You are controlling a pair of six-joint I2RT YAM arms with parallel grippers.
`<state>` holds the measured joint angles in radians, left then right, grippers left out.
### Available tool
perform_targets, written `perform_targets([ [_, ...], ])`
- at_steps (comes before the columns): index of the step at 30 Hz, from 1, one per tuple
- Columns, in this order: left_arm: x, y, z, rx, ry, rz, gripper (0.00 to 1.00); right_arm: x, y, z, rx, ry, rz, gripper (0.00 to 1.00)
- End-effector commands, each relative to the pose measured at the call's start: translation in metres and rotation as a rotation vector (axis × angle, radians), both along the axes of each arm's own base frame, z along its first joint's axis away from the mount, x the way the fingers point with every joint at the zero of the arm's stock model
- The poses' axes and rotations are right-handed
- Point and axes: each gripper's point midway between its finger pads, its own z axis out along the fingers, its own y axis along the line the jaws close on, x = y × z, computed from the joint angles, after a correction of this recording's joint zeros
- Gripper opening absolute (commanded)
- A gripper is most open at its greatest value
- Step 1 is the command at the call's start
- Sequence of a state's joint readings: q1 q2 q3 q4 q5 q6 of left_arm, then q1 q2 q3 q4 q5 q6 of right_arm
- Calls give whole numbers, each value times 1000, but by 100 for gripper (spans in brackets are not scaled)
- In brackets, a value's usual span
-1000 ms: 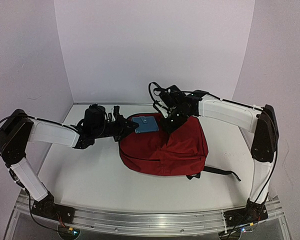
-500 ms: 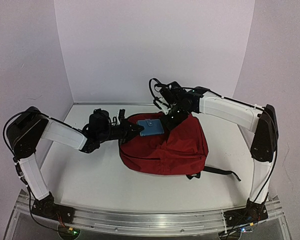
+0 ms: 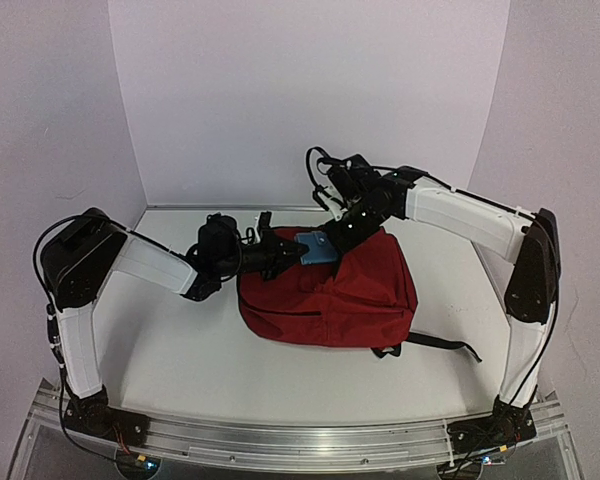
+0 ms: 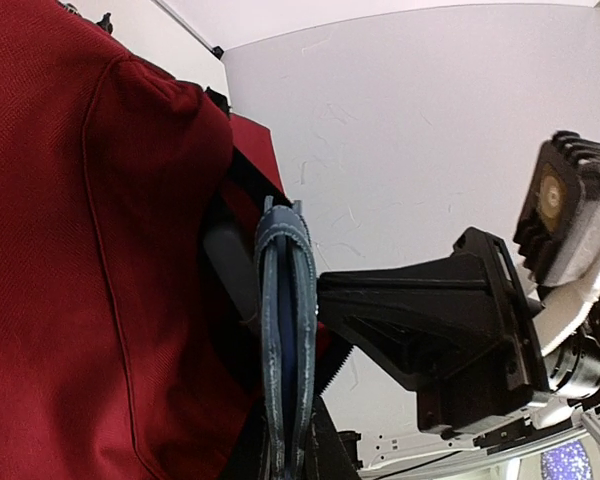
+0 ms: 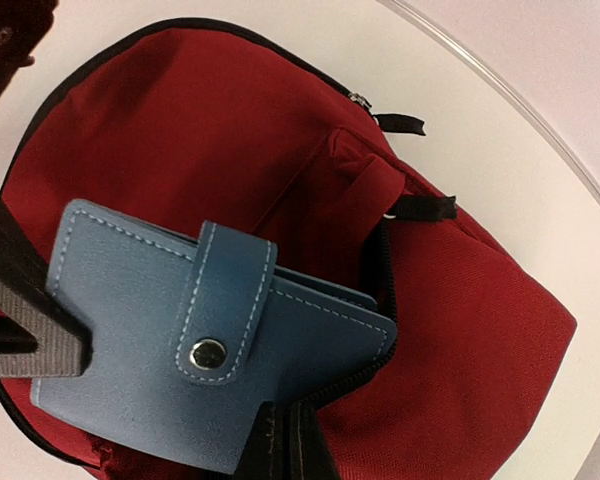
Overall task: Pack the student bag
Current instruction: Place the personal item in the student bag.
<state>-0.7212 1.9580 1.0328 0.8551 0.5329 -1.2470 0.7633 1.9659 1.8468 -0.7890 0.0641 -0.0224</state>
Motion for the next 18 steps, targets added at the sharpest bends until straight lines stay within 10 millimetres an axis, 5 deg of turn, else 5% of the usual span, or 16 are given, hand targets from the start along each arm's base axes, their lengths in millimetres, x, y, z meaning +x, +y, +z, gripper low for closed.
perform_targets([
  [1,1,-18,32,-136,-58,-48,0,-8,18,66,155,-84,42,0],
  [18,9,-73,27,-104,-81,-126,0,-30,33,73,250,-11,140,0],
])
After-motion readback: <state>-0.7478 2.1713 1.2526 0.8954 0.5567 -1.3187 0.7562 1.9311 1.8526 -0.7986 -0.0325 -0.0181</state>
